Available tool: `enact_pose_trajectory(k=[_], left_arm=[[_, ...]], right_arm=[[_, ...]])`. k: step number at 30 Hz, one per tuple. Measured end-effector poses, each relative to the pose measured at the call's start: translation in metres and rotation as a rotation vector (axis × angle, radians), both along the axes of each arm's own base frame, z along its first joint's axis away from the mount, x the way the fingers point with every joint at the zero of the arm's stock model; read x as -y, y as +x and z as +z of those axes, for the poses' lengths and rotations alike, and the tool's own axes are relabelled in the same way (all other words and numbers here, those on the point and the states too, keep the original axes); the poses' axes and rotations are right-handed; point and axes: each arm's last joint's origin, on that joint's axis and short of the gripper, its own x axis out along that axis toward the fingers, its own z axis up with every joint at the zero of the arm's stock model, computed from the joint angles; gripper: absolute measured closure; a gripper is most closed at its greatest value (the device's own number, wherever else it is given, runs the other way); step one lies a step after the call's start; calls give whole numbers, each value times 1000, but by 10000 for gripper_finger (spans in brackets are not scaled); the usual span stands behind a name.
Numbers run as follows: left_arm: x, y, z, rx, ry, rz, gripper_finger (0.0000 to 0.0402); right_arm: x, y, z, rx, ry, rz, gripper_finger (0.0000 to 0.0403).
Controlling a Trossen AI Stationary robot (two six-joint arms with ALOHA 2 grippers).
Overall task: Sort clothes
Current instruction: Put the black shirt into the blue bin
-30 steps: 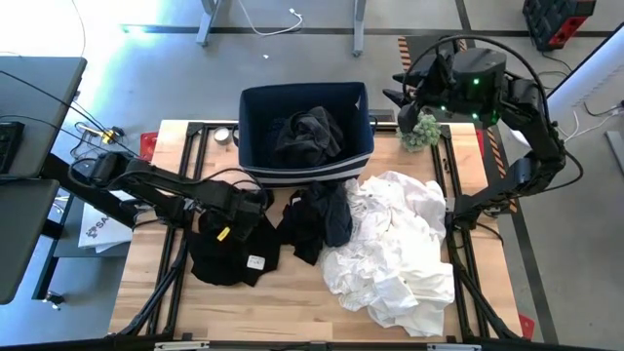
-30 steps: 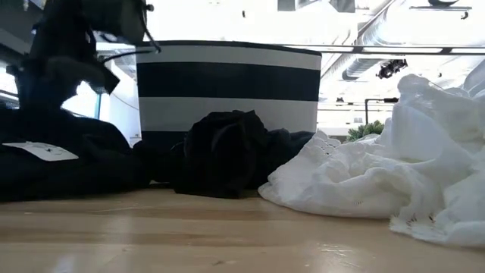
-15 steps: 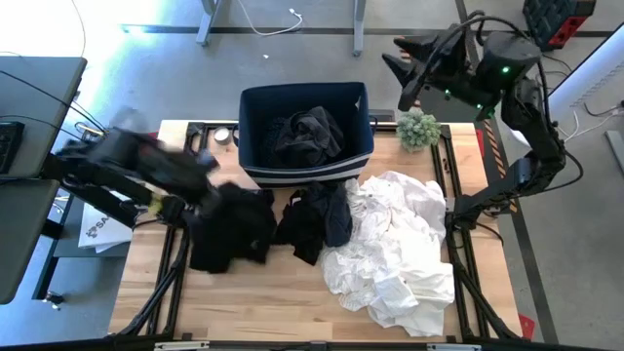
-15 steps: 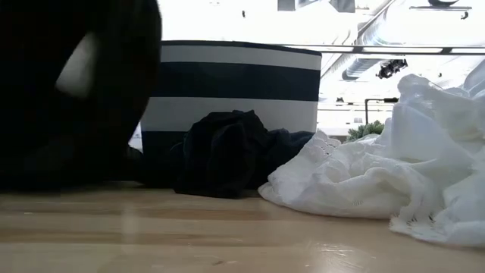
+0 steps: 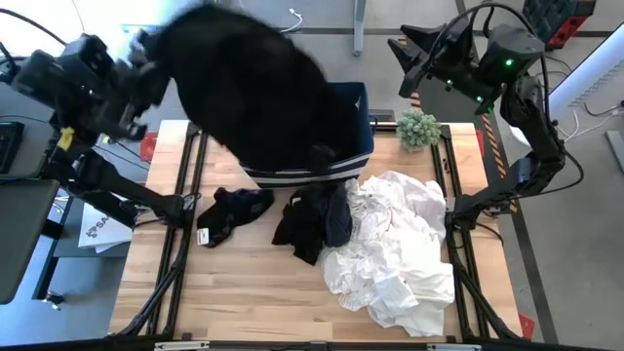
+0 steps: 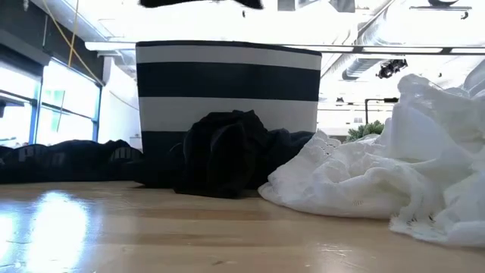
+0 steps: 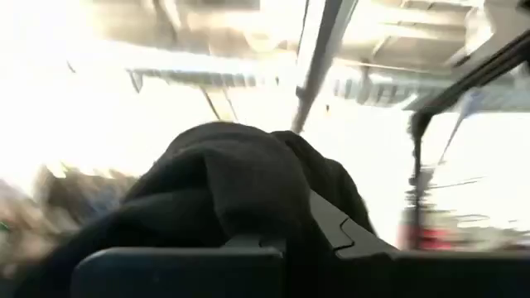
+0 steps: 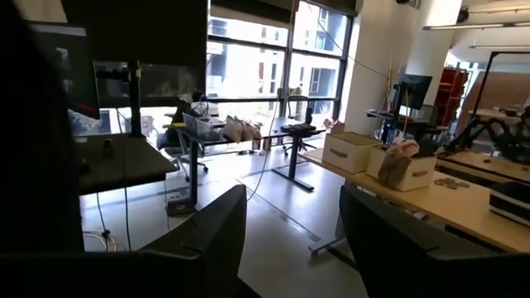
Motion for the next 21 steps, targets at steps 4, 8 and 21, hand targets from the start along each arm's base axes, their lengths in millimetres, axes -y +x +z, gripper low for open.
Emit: enact_pose_trajectory(k=[4,8,21], left_arm=[[-23,23,2,-21,122,234,400],[-62,63,-14,-124,96,265,400],[-169,147,-66,-183,-87,85,399]], right_arm=[[0,0,-1,6,29,2,210],[0,0,-5,-19,62,3,210],[-2,-2,-29,-161,272,10,210]])
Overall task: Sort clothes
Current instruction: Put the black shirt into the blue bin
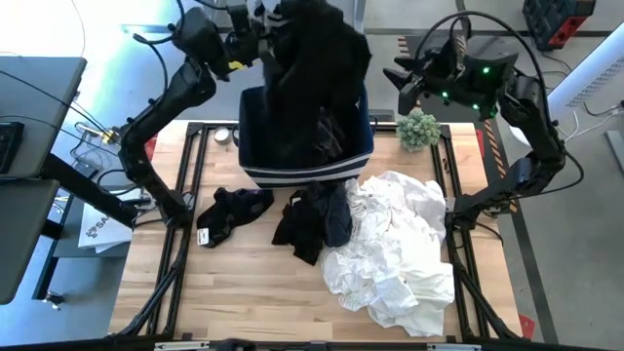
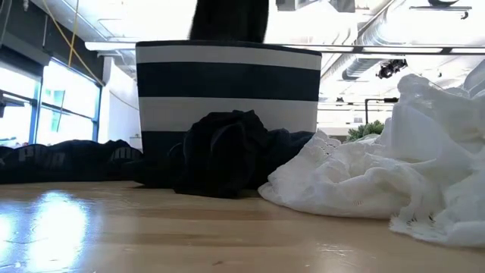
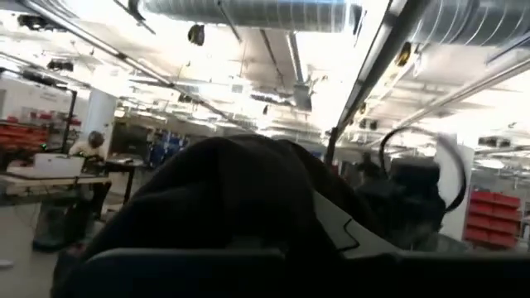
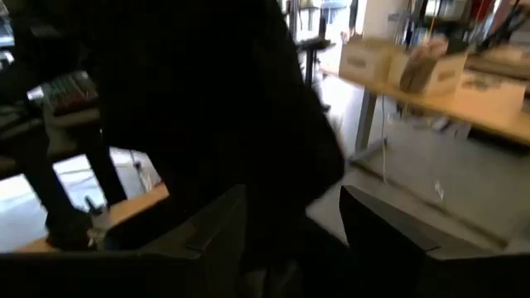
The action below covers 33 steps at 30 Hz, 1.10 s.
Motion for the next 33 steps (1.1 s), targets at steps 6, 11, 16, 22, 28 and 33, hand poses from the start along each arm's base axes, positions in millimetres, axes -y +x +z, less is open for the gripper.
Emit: enact_pose_trajectory(k=[6,11,16,22,28,33], left_arm=[[-15,3,-29,-269,-130,-1,399],[-21,7,-90,-774,-311,-8,399],[-30,25,-177,-1180,-460,-74,399],[-30,53,-282,-1412,-592,-176,399],[-18,62,-348,-1634,-663,-239,398],[-15,60,-344,-1678,-678,-223,385]], right_arm=[[0,-1,-5,-43,25,-2,210],[0,-1,-4,-40,12,-4,210],[0,-1,-4,-40,10,-22,210],[0,-1,-4,-15,41,-32,210],[0,-1,-5,6,81,-44,210],[1,2,-9,-4,104,-50,210]])
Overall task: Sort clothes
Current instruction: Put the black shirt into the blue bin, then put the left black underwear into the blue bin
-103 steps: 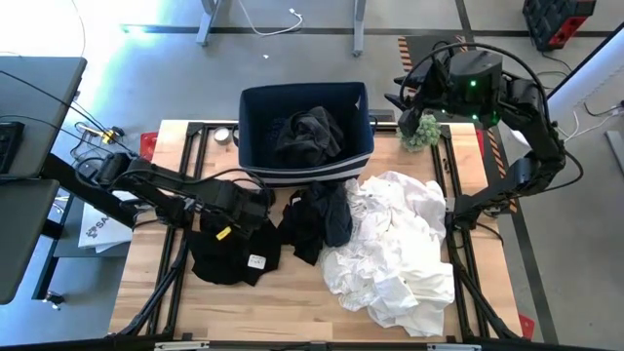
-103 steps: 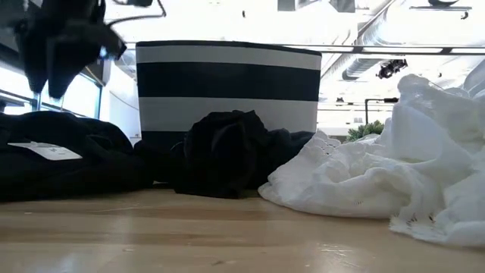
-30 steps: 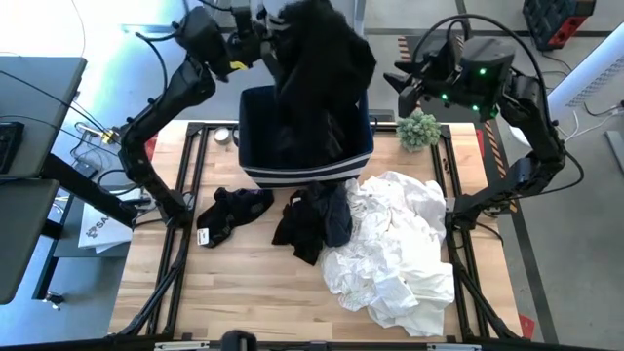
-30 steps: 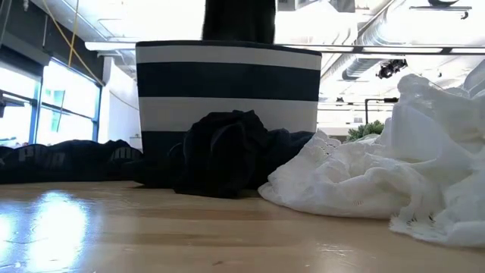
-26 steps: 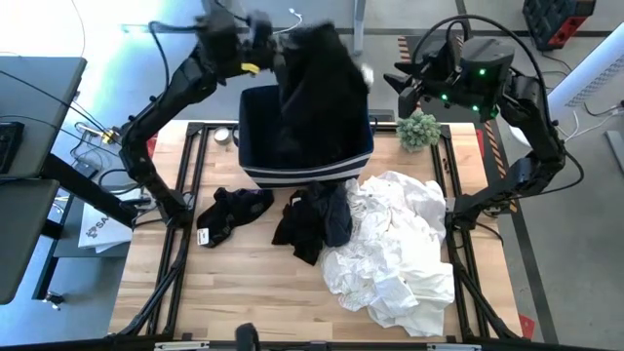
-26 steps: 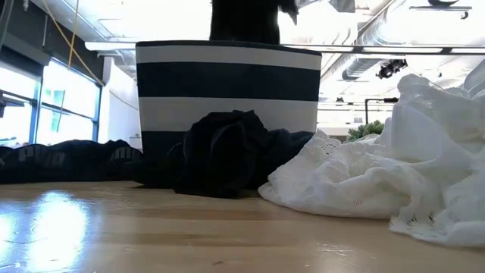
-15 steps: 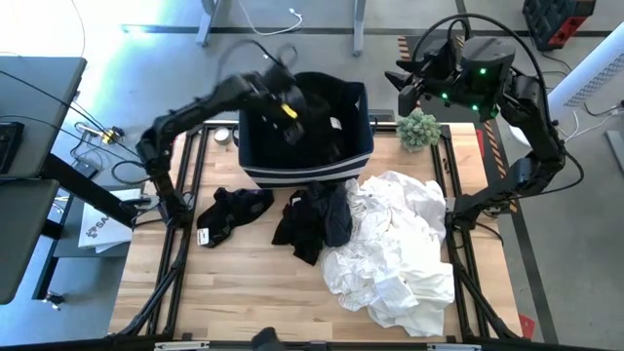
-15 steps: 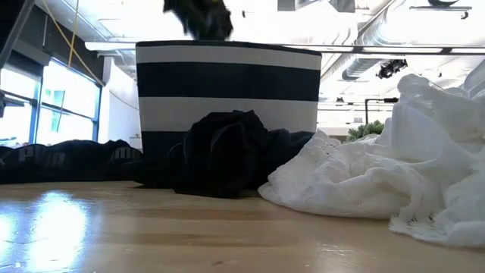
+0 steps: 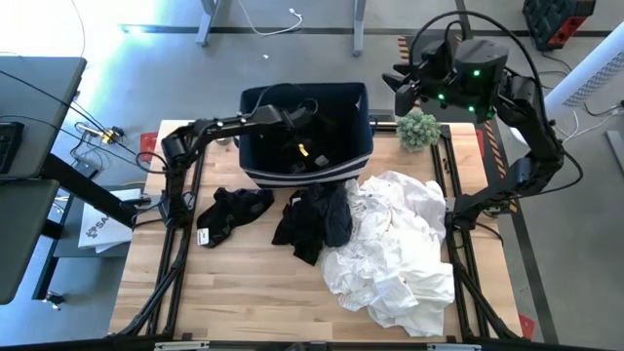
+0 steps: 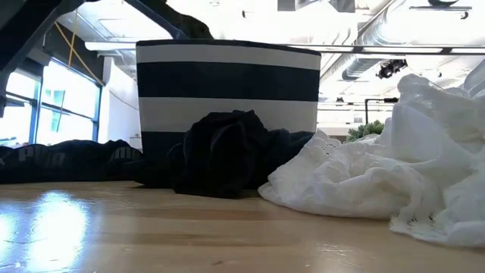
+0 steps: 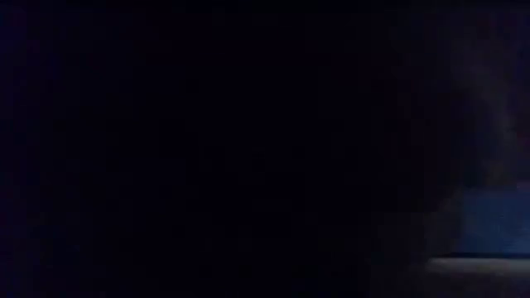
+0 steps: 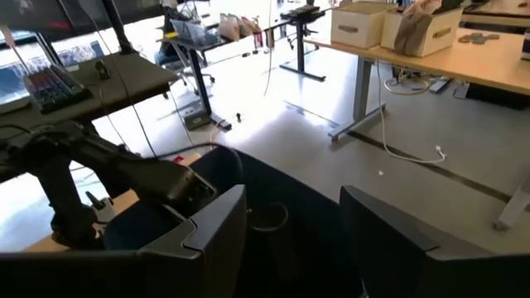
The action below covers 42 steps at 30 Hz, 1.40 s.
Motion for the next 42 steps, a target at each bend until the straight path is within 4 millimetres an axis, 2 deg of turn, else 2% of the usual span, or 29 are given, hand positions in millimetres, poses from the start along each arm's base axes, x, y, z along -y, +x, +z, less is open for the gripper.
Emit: enact_pose_trajectory(k=[2,6,11,15,19,23,29,32,36,42], left_arm=[[0,-2,16,11,17,6,366],[-3,-10,65,89,36,36,305],[6,-28,122,150,46,90,236],[27,-49,163,182,97,157,215],[60,-74,196,212,218,233,214],[92,-94,219,242,327,309,220],[131,-118,233,229,397,390,224],[148,-128,227,190,411,428,225],[169,-144,205,149,362,505,225],[190,-168,148,-16,290,629,225]], right_arm=[[1,2,-1,-7,-2,1,210],[2,6,-3,-16,-2,2,210],[3,10,-4,-37,-20,10,210],[4,11,-5,-48,-31,15,210],[4,13,-5,-50,-40,18,210],[6,17,-7,-73,-58,26,210],[10,32,-15,-128,-72,75,210],[12,40,-19,-142,-62,112,210],[14,49,-23,-151,-53,129,210],[14,51,-22,-128,-52,148,210]])
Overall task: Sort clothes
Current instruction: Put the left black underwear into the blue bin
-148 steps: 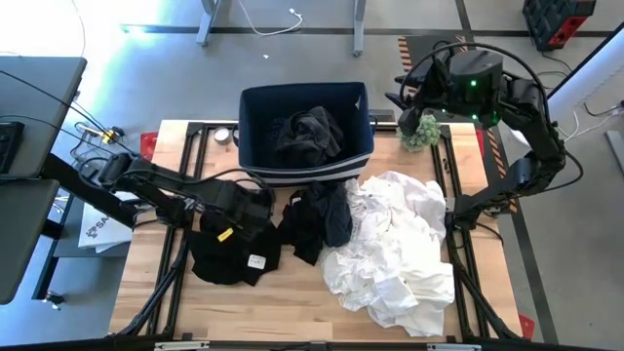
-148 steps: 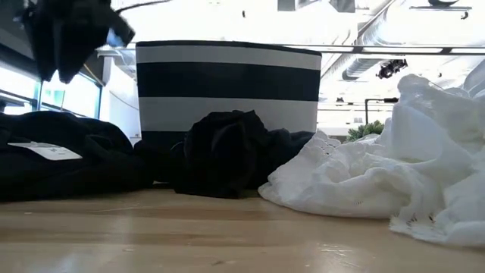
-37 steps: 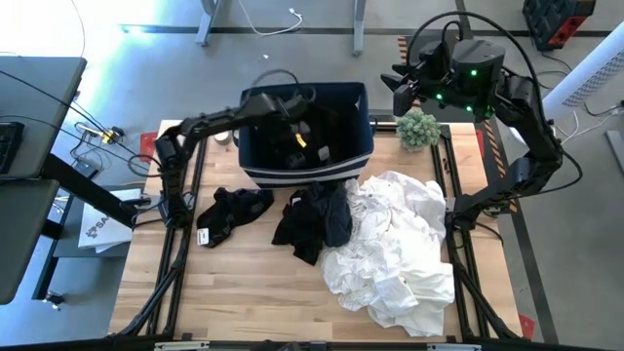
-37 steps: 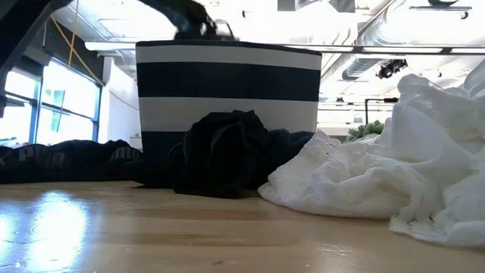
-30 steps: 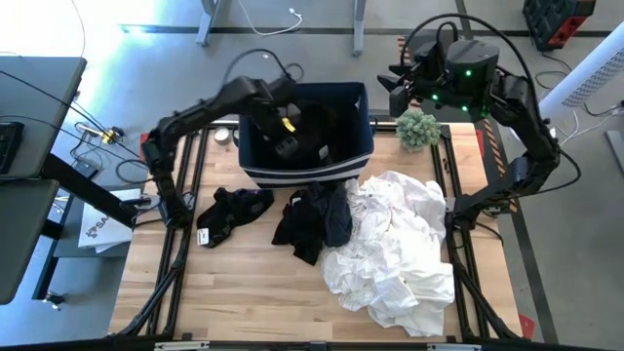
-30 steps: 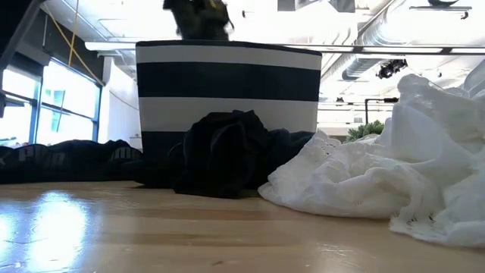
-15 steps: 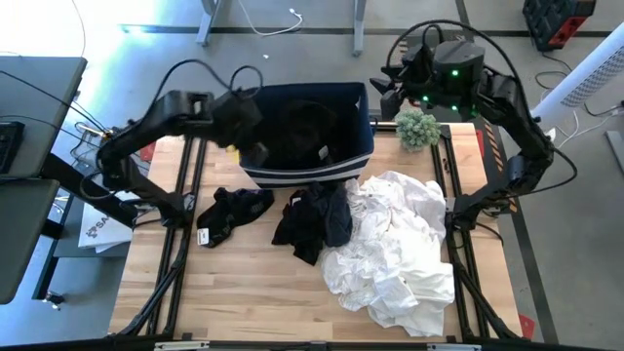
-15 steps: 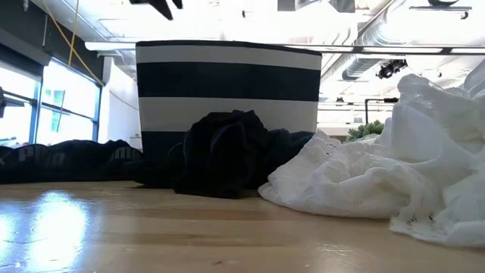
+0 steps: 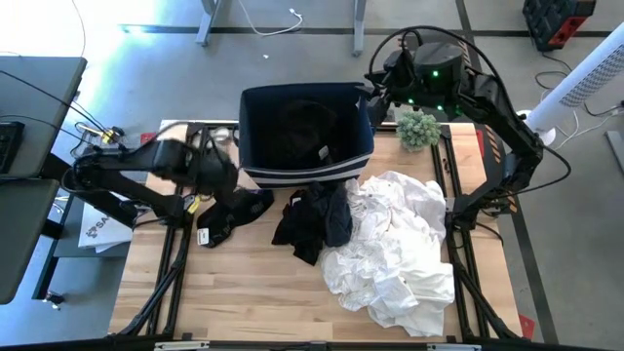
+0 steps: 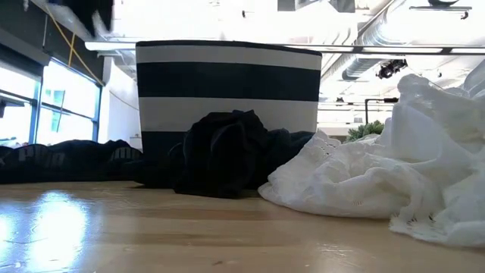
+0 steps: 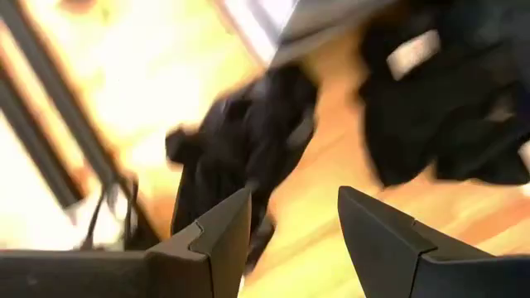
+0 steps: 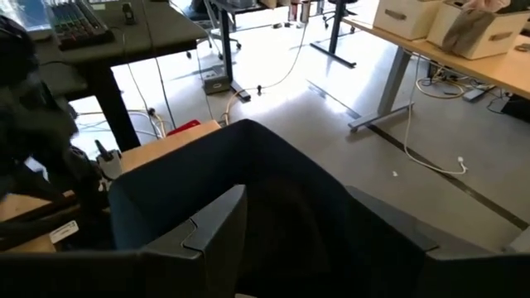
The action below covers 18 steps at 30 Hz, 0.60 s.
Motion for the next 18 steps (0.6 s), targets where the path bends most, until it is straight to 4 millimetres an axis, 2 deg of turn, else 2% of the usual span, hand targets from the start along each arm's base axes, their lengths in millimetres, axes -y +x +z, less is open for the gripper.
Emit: enact_pose_trajectory(k=[11,16,18], left_arm=[[10,-21,-111,-260,-223,197,225],[8,-27,-161,-293,-305,224,225],[7,-23,-162,-299,-295,245,225]], right_arm=[[0,0,0,22,33,-1,210],[-1,0,0,28,41,0,210],[-1,0,1,29,41,0,210]])
